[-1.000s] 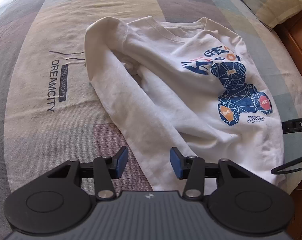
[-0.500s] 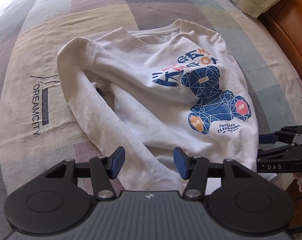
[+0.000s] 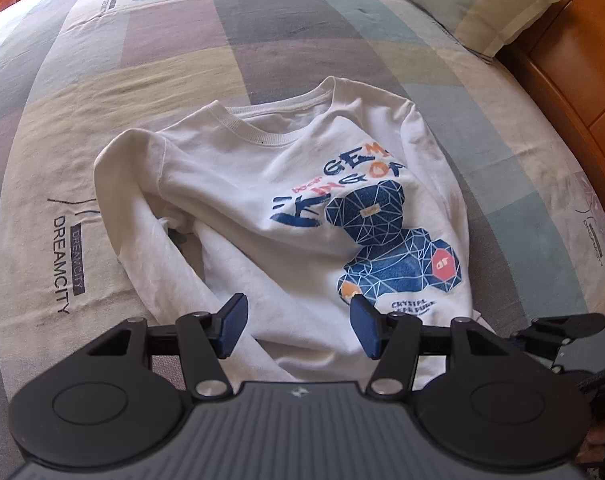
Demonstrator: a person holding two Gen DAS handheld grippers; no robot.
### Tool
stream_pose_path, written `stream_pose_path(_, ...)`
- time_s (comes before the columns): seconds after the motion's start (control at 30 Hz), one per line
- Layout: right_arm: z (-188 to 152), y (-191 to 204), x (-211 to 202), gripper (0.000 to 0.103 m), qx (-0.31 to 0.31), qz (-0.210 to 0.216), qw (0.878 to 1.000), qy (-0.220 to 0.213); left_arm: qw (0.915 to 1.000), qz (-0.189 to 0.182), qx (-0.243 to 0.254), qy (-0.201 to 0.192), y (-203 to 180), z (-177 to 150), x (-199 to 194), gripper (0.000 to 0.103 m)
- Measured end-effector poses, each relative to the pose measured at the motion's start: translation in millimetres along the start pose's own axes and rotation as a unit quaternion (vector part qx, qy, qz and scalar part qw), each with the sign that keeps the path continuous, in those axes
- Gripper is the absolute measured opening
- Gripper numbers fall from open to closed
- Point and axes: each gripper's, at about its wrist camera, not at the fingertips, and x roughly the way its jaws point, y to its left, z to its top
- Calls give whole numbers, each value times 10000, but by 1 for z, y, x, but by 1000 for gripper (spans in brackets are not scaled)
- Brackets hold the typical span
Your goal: Fold clothes
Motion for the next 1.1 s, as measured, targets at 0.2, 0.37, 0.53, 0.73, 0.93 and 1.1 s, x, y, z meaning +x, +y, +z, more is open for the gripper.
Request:
stream_pose_path(0.2, -10, 17, 9, 73, -271, -42, 9996, 74, 9987, 30, 487, -118, -7, 13, 0, 58)
stream_pose_path(0.37, -18, -10, 7, 75, -264, -448, 9985, 185, 9984, -90, 549, -48, -13, 10, 5, 59)
stream_pose_path(0.53, -21, -41, -6, 72, -126, -1184, 9929, 0, 9978, -118, 656, -37, -14, 9, 3, 59)
stream_pose_path(0.73, -26, -46, -15, 73, 136, -900, 9958, -136, 9978, -149, 648, -38, -12, 11, 4, 59)
stream_pose_path(0.93, -9, -36, 6, 75, -583, -1557, 9860, -91, 9977, -123, 669, -54, -9, 9, 2, 60)
stream_pose_path(1.1, -7, -92, -18, 77, 350, -2424, 9684, -480, 9988, -70, 480, 27, 0, 6, 6, 60)
